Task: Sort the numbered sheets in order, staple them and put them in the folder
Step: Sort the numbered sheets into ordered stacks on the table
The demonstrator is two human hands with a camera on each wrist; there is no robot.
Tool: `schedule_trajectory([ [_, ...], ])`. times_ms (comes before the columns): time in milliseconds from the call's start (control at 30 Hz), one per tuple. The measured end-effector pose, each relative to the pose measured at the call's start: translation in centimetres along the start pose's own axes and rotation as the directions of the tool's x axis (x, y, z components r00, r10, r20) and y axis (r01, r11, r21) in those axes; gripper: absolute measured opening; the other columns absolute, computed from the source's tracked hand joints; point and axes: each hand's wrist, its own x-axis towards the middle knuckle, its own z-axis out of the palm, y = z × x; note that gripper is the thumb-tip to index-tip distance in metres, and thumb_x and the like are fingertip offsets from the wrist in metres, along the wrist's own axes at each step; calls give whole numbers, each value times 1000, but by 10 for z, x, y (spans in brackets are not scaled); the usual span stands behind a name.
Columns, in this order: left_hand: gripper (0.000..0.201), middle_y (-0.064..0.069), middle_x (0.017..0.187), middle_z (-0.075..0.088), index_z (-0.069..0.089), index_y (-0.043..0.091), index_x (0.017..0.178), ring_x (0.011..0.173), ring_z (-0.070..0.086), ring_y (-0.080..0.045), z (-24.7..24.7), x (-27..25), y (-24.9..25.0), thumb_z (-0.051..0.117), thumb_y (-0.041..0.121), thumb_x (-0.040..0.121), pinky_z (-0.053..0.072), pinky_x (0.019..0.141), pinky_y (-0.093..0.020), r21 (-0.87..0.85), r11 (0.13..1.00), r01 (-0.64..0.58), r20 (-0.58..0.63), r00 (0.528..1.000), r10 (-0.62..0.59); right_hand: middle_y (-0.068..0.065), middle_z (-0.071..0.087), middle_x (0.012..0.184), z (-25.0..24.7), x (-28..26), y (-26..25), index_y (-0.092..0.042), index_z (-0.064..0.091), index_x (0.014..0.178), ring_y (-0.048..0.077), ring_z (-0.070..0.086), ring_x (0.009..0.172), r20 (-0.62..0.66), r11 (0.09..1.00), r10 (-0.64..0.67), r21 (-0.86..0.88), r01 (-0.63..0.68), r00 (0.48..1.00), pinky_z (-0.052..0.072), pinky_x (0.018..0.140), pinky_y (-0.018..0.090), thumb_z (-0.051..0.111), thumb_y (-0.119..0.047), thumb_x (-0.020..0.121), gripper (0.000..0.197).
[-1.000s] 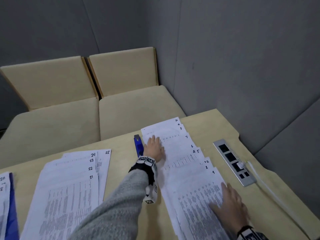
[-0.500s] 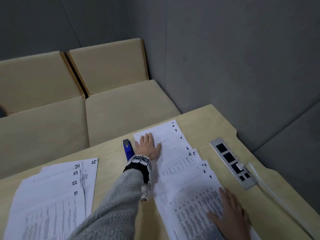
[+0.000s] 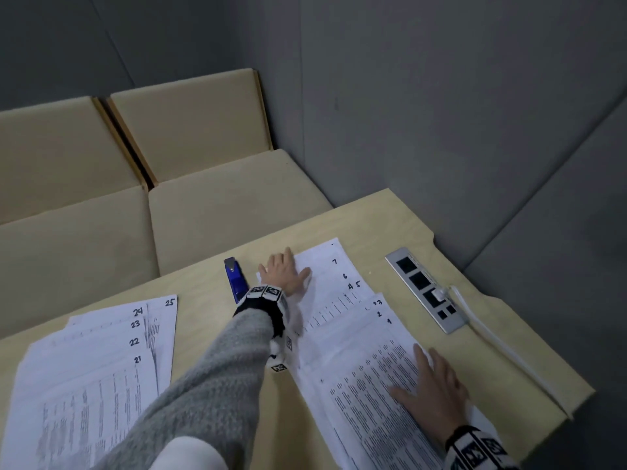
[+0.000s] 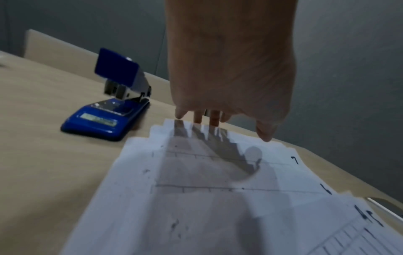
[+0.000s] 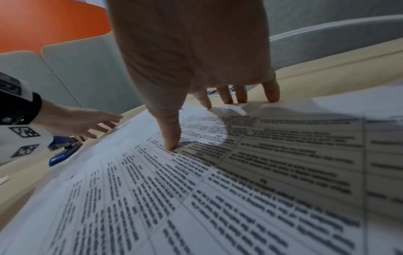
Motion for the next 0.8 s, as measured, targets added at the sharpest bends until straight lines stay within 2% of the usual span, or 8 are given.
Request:
schedule_trajectory([
  [100,68,-17,135,42,34,11,138,127,38,-31,0,-4,-4,42,60,90,32,104,-46,-20,1000,8,1,1000,-8,4,5,156,0,0,0,-28,3,150,25,9,144,-21,1000,-1,15,2,1000,23,113,46,54,-63,79,94],
  [200,63,-14,124,52,44,12,125,113,48,-30,3,-17,-2,41,64,89,40,98,-45,18,1000,-15,30,999,15,5,4,156,0,3,-1,-29,5,150,25,9,143,-19,1000,-13,19,14,1000,19,113,47,55,-64,79,94],
  [367,50,-13,112,58,42,12,120,96,57,-29,9,-47,-14,51,51,89,47,87,-40,-90,989,-118,133,983,129,4,6,156,1,11,-17,-29,6,150,24,12,141,-33,997,-64,-50,63,997,22,111,44,54,-63,80,90],
  [500,67,-7,105,58,37,14,121,87,56,-25,16,-82,-16,61,61,80,45,73,-34,-147,980,-133,150,976,155,6,12,155,3,18,-33,-28,9,150,25,19,138,-52,982,-123,-150,114,991,26,106,44,51,-65,81,88],
  [533,69,-7,106,58,35,15,122,87,56,-26,19,-92,-15,65,58,78,44,72,-34,-150,981,-121,134,981,142,7,12,155,4,17,-35,-27,10,150,26,19,138,-53,981,-128,-155,118,990,27,107,45,51,-65,81,89],
  [600,58,-11,107,60,35,15,120,90,58,-31,24,-105,-18,70,37,78,45,72,-36,-147,986,-80,109,989,97,9,10,154,2,15,-32,-26,14,149,27,17,140,-85,985,-119,-137,107,989,25,108,46,53,-65,79,88],
  [667,51,-16,107,63,38,14,119,93,60,-35,24,-115,-28,66,18,77,46,74,-38,-151,988,-15,130,991,35,10,17,150,-5,13,-22,-26,24,144,27,19,138,-145,992,-68,-119,50,987,25,108,47,55,-63,78,82],
  [800,52,-17,111,64,39,14,124,98,60,-36,20,-131,-42,64,10,78,46,79,-38,-212,975,68,195,981,-26,9,23,137,-19,13,1,-25,29,133,26,28,128,-57,984,101,-141,-108,993,33,101,47,68,-43,71,76],
])
